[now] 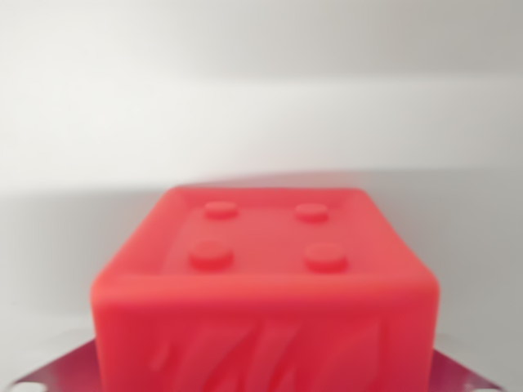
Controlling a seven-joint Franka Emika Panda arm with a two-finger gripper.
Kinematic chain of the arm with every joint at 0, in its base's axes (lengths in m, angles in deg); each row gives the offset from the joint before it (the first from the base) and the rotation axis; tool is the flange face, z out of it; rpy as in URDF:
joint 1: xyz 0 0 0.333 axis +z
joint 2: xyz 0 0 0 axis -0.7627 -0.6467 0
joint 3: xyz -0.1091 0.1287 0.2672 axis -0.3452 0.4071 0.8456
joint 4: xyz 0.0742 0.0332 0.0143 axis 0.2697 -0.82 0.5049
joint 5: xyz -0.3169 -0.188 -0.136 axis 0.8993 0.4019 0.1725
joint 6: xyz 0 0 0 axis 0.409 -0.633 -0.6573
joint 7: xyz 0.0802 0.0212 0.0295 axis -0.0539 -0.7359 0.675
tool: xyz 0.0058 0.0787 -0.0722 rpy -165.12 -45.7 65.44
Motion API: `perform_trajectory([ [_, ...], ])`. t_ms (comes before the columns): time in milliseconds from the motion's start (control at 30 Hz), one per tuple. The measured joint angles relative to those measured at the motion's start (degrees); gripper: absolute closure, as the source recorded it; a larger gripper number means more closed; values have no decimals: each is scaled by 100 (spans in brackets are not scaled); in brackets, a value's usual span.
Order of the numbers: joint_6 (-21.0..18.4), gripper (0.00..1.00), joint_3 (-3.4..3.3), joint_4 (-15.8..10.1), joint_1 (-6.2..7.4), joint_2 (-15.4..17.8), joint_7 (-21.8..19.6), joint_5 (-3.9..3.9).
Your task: Destack cube
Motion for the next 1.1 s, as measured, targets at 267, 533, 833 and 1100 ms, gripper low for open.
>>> perform_trajectory([
  [267, 0, 0, 0, 1, 0, 0, 0, 0],
  [533, 1, 0, 0, 2, 0, 0, 0, 0],
  [833, 0, 0, 0, 1, 0, 0, 0, 0],
  [1100, -49, 0, -12, -20, 9, 79, -3, 2],
])
